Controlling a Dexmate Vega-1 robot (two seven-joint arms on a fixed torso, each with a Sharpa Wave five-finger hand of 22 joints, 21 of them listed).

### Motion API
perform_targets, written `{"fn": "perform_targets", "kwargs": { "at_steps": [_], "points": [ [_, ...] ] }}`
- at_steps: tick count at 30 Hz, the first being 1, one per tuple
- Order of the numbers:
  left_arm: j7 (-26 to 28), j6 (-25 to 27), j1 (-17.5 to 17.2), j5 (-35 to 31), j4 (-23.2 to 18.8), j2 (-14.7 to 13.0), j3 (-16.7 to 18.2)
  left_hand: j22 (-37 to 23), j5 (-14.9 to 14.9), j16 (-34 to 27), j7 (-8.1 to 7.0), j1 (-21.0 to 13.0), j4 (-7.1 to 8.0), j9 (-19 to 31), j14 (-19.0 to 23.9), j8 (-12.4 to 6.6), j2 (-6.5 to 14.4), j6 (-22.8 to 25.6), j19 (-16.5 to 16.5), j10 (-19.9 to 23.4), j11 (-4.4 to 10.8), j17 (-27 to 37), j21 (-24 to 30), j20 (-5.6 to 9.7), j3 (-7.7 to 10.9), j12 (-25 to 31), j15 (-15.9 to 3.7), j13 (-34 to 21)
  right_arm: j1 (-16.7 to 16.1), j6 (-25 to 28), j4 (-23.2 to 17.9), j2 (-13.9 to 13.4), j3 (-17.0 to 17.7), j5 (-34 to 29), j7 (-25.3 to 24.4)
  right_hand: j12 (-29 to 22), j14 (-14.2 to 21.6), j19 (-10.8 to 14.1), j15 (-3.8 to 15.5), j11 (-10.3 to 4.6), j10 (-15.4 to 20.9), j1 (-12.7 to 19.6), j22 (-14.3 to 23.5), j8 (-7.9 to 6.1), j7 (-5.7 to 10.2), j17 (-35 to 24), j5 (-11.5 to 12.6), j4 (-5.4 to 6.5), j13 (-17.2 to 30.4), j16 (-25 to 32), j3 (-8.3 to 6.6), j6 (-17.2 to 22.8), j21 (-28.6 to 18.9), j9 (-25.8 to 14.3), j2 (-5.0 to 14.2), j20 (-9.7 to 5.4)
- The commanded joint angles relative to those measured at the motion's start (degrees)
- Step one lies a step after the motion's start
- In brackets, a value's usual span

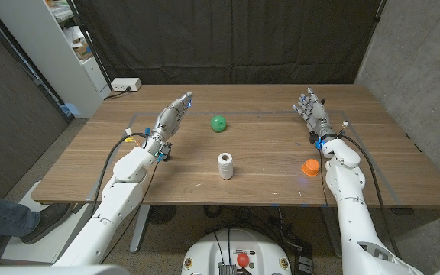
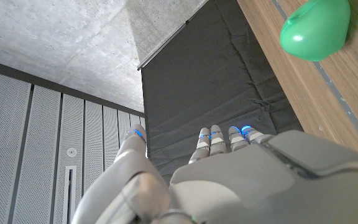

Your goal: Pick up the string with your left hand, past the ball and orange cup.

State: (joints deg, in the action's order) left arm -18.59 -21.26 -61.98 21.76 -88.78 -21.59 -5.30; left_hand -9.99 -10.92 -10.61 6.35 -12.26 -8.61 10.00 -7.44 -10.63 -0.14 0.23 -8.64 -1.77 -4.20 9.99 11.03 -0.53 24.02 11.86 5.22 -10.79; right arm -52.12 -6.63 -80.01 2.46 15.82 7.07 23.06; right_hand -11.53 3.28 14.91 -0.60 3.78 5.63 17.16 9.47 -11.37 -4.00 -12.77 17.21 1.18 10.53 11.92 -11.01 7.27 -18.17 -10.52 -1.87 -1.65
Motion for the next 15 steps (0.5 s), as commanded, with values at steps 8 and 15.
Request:
{"fn": "perform_targets", "kwargs": {
  "at_steps": [8, 15],
  "points": [
    [0.95, -1.82, -1.27, -1.37, -1.02, -2.16, -1.16, -0.24, 0.01, -0.26, -0.04, -0.7, 0.06, 0.24, 0.2, -0.47, -0.09, 0.3, -0.08, 0.39, -0.03, 0.32, 0.16, -0.26, 0.38, 0.36, 0.11, -0.16, 0.69, -0.96, 0.76, 0.08, 0.05, -0.22, -0.38, 0.28, 0.32, 0.35, -0.25, 0.16, 0.29, 0.21, 0.15, -0.03, -0.04, -0.03, 0.61, -0.2, 0.33, -0.02, 0.22, 0.53, 0.55, -0.32, 0.17, 0.12],
    [1.16, -2.74, -1.79, -1.33, -1.27, -2.62, -1.28, -0.24, 0.02, -0.26, -0.09, -0.81, 0.04, 0.24, 0.25, -0.41, -0.1, 0.2, -0.1, 0.41, 0.03, 0.32, 0.16, -0.34, 0.37, 0.36, 0.04, -0.16, 1.32, -0.75, 0.98, -0.13, -0.28, -0.71, -0.55, 0.29, 0.34, 0.45, -0.32, 0.2, 0.31, 0.28, 0.15, -0.03, -0.09, 0.03, 0.64, -0.28, 0.33, -0.03, 0.26, 0.56, 0.73, -0.32, 0.14, 0.18]
  ]
}}
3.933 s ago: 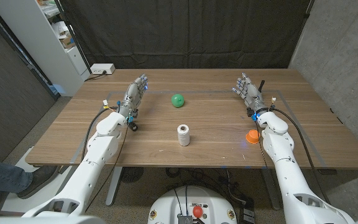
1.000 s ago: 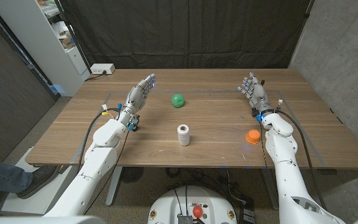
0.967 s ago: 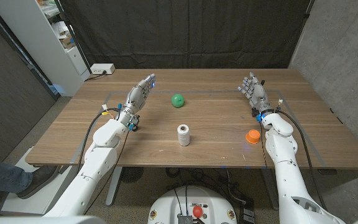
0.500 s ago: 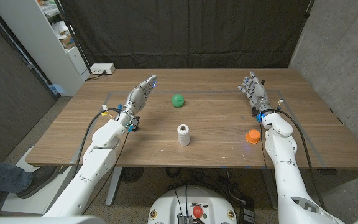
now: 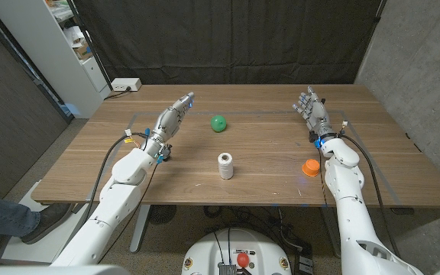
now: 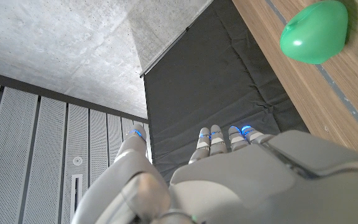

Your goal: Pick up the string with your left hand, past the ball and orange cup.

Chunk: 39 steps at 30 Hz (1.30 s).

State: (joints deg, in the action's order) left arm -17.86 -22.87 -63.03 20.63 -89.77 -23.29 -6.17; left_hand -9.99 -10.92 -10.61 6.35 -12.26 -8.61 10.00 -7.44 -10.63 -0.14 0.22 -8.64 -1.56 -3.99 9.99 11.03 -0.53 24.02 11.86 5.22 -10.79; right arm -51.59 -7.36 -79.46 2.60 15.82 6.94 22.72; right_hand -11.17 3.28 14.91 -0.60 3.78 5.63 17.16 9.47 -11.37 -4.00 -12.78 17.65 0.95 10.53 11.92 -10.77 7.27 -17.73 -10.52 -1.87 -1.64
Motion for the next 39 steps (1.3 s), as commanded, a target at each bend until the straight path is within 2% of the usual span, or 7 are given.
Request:
{"fn": "perform_targets", "kwargs": {
  "at_steps": [1, 20, 39],
  "points": [
    [0.55, -1.16, -0.8, -0.31, -0.39, -1.02, -0.45, -0.24, 0.03, -0.26, -0.11, -0.84, 0.03, 0.24, 0.26, -0.4, -0.1, 0.18, -0.11, 0.22, -0.2, 0.32, 0.16, -0.37, 0.38, 0.36, 0.0, -0.16, 0.89, -0.02, 0.46, -0.29, -0.32, -0.65, -0.22, -0.05, 0.36, 0.45, -0.33, 0.18, 0.29, 0.28, 0.15, -0.02, -0.05, 0.05, 0.21, -0.05, 0.33, -0.03, 0.03, 0.55, 0.32, -0.32, 0.14, 0.16],
    [1.03, -3.26, -1.07, -1.13, -0.22, -2.4, -1.26, -0.27, 0.07, -0.17, -0.19, -1.15, -0.04, 0.25, 0.2, -0.22, -0.4, -0.15, -0.6, -0.11, -0.17, 0.33, 0.02, -0.67, 0.21, 0.19, 0.43, -0.17, 2.24, -0.64, 1.43, -0.26, -0.8, -1.38, -0.72, -0.03, 0.31, 0.63, -0.26, 0.04, 0.31, 0.39, 0.17, 0.01, -0.06, 0.19, 0.3, -0.19, 0.33, -0.06, 0.12, 0.55, 0.84, -0.32, 0.19, 0.19],
    [3.59, -5.01, -3.92, -3.93, -3.05, -5.01, -2.11, -0.28, 0.0, -0.02, -0.19, -2.0, -0.35, 0.26, -0.22, -0.16, -0.66, -0.58, -1.2, -0.52, -0.18, 0.34, -0.11, -1.07, 0.23, 0.04, 0.79, -0.18, 1.87, -2.03, 2.46, 0.16, -0.85, -1.44, -0.76, -0.02, 0.29, 0.78, -0.34, 0.1, 0.35, 0.49, 0.18, 0.03, -0.06, 0.29, 0.38, -0.31, 0.33, -0.08, 0.19, 0.58, 1.26, -0.32, 0.21, 0.25]
  ]
}}
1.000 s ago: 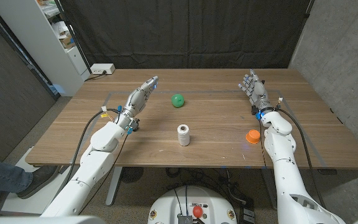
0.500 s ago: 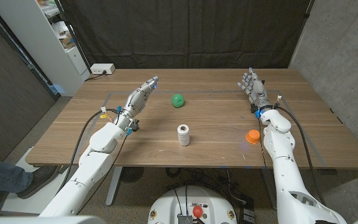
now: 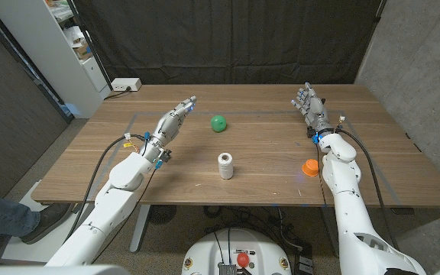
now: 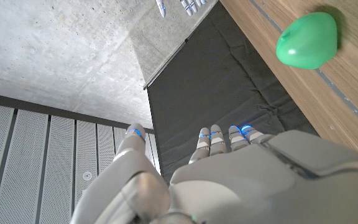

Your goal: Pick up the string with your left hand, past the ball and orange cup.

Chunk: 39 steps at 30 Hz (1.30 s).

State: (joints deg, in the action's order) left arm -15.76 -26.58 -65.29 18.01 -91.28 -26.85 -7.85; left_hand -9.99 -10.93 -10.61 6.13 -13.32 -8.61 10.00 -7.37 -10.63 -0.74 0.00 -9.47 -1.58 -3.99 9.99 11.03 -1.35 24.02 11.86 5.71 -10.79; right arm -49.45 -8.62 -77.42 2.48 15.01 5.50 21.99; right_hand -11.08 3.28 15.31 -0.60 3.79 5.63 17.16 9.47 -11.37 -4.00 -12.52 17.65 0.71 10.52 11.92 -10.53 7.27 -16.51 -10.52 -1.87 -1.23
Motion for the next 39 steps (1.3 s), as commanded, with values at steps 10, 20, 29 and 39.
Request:
{"fn": "perform_targets", "kwargs": {
  "at_steps": [10, 20, 29, 39],
  "points": [
    [2.72, -3.01, -3.19, -1.84, -2.86, -2.58, -0.96, -0.27, -0.06, 0.02, 0.09, -1.66, -0.6, 0.27, -0.46, -0.18, -0.14, -0.56, -0.54, -0.71, -0.26, 0.35, -0.11, -0.53, 0.34, -0.02, 0.63, -0.2, -0.83, -0.68, -0.53, 0.37, -0.14, -0.16, -0.08, -0.13, 0.28, 0.49, -0.31, 0.11, 0.41, 0.52, 0.18, 0.02, -0.11, 0.07, 0.42, -0.13, 0.33, -0.09, 0.0, 0.62, 0.25, -0.32, 0.22, -0.16],
    [4.99, -4.27, -4.54, -3.87, -4.22, -3.75, -1.64, -0.27, -0.15, -0.09, 0.31, -2.55, -0.86, 0.28, -0.26, -0.29, -0.22, -0.6, -0.53, -0.83, -0.42, 0.36, -0.05, -0.79, 0.5, -0.01, 0.85, -0.23, -1.18, -0.42, -1.2, 0.27, -0.36, -0.44, 0.02, -0.11, 0.33, 0.58, -0.33, 0.24, 0.38, 0.52, 0.19, 0.05, -0.11, 0.11, 0.45, -0.16, 0.33, -0.06, 0.07, 0.6, 0.5, -0.32, 0.24, -0.16],
    [6.3, -4.49, -5.42, -4.49, -5.48, -5.01, -1.9, -0.26, -0.21, -0.11, 0.38, -3.14, -1.01, 0.29, -0.22, -0.3, -0.25, -0.75, -0.5, -0.78, -0.43, 0.36, -0.01, -0.84, 0.61, 0.03, 0.93, -0.26, -1.66, -0.24, -1.75, 0.34, -0.4, -0.36, 0.18, -0.11, 0.28, 0.67, -0.31, 0.19, 0.4, 0.51, 0.2, 0.05, -0.12, 0.14, 0.47, -0.2, 0.33, -0.08, 0.14, 0.62, 0.72, -0.32, 0.23, -0.12],
    [9.11, -3.08, -6.83, -7.99, -8.17, -6.89, -1.89, -0.24, -0.33, -0.1, 0.39, -4.18, -1.24, 0.31, -0.28, -0.27, -0.34, -1.16, -0.47, -0.99, -0.54, 0.37, 0.03, -1.26, 0.81, 0.01, 1.07, -0.3, -2.2, 0.5, -2.75, 0.27, -0.47, -0.5, 0.17, -0.1, 0.33, 0.74, -0.33, 0.15, 0.39, 0.5, 0.2, 0.04, -0.14, 0.17, 0.5, -0.22, 0.33, -0.06, 0.2, 0.67, 0.92, -0.32, 0.26, -0.08]
  ]
}}
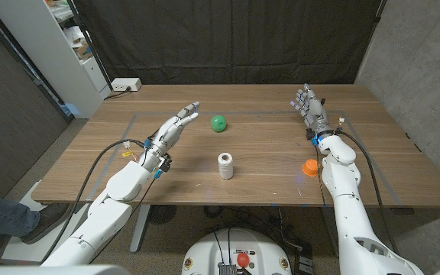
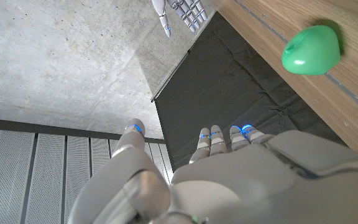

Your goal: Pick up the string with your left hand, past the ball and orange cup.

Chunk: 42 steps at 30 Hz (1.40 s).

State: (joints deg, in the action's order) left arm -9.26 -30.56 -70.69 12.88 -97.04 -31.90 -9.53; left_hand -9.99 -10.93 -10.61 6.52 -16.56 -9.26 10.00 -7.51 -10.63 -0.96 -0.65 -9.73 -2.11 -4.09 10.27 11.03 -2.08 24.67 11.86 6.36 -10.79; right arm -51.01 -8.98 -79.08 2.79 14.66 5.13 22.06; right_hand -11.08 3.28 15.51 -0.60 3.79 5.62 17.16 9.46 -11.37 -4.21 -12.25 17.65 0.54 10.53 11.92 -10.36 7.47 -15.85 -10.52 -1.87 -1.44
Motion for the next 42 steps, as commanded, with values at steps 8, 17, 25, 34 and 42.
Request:
{"fn": "perform_targets", "kwargs": {
  "at_steps": [8, 17, 25, 34, 42],
  "points": [
    [5.34, 1.85, -2.96, -5.56, -4.98, -2.98, -0.12, -0.22, -0.47, -0.08, -0.02, -1.93, -0.77, 0.32, -0.23, -0.22, -0.2, -1.02, -0.19, -0.7, -0.55, 0.1, 0.04, -0.86, 0.34, -0.03, 0.77, -0.35, -0.76, 1.04, -1.32, -0.27, -0.05, -0.22, 0.19, -0.1, 0.34, 0.58, -0.34, 0.27, 0.41, 0.5, 0.21, 0.05, 0.11, -0.08, 0.52, -0.09, 0.33, -0.06, 0.09, 0.45, 0.45, -0.32, 0.27, 0.15],
    [10.45, 6.92, -6.2, -11.1, -10.54, -4.36, 0.89, -0.18, -0.73, -0.18, 0.16, -3.4, -0.96, 0.35, -0.05, -0.19, -0.46, -1.69, 0.01, -0.96, -0.47, 0.11, 0.11, -1.5, 0.57, -0.03, 1.28, -0.41, -0.59, 0.79, -1.0, -0.31, 0.14, 0.16, 0.48, -0.09, 0.26, 0.68, -0.36, 0.17, 0.42, 0.51, 0.21, 0.05, 0.07, -0.05, 0.56, -0.13, 0.33, -0.09, 0.14, 0.48, 0.68, -0.32, 0.29, 0.17],
    [12.19, 5.53, -7.24, -12.38, -11.3, -4.93, 0.62, -0.2, -1.0, -0.57, 0.63, -5.48, -1.1, 0.37, 1.21, -0.5, -1.25, -1.64, 1.71, -0.63, -1.12, 0.12, 0.66, -2.19, 0.68, 0.25, 1.74, -0.5, -0.1, -0.13, 0.4, -0.47, 0.36, 0.14, 0.46, -0.07, 0.25, 0.72, -0.4, 0.09, 0.37, 0.6, 0.22, 0.07, 0.06, 0.0, 0.61, -0.25, 0.33, -0.11, 0.23, 0.47, 0.92, -0.32, 0.17, 0.16],
    [13.63, 6.03, -8.04, -13.87, -12.38, -5.63, -0.01, -0.2, -1.08, -0.54, 0.7, -6.27, -1.12, 0.38, 1.3, -0.68, -1.7, -1.38, 1.89, -0.58, -0.99, 0.12, 0.65, -2.39, 0.64, 0.31, 1.92, -0.53, -0.21, -0.41, 0.86, -0.67, 0.7, 0.37, 0.67, -0.06, 0.25, 0.8, -0.39, 0.09, 0.37, 0.69, 0.22, 0.1, 0.06, 0.06, 0.67, -0.38, 0.33, -0.12, 0.34, 0.41, 1.16, -0.32, 0.02, 0.18],
    [14.74, 7.59, -8.86, -15.24, -13.66, -6.35, -0.2, -0.2, -1.17, -0.44, 0.68, -6.93, -1.13, 0.39, 1.21, -0.73, -2.12, -1.37, 1.72, -0.75, -0.92, 0.12, 0.52, -2.51, 0.59, 0.27, 2.01, -0.55, -0.35, -0.63, 1.01, -0.82, 0.92, 0.55, 0.87, -0.04, 0.24, 0.87, -0.35, 0.19, 0.32, 0.72, 0.23, 0.09, 0.08, 0.08, 0.71, -0.45, 0.33, -0.12, 0.41, 0.44, 1.35, -0.32, -0.02, 0.16]
  ]
}}
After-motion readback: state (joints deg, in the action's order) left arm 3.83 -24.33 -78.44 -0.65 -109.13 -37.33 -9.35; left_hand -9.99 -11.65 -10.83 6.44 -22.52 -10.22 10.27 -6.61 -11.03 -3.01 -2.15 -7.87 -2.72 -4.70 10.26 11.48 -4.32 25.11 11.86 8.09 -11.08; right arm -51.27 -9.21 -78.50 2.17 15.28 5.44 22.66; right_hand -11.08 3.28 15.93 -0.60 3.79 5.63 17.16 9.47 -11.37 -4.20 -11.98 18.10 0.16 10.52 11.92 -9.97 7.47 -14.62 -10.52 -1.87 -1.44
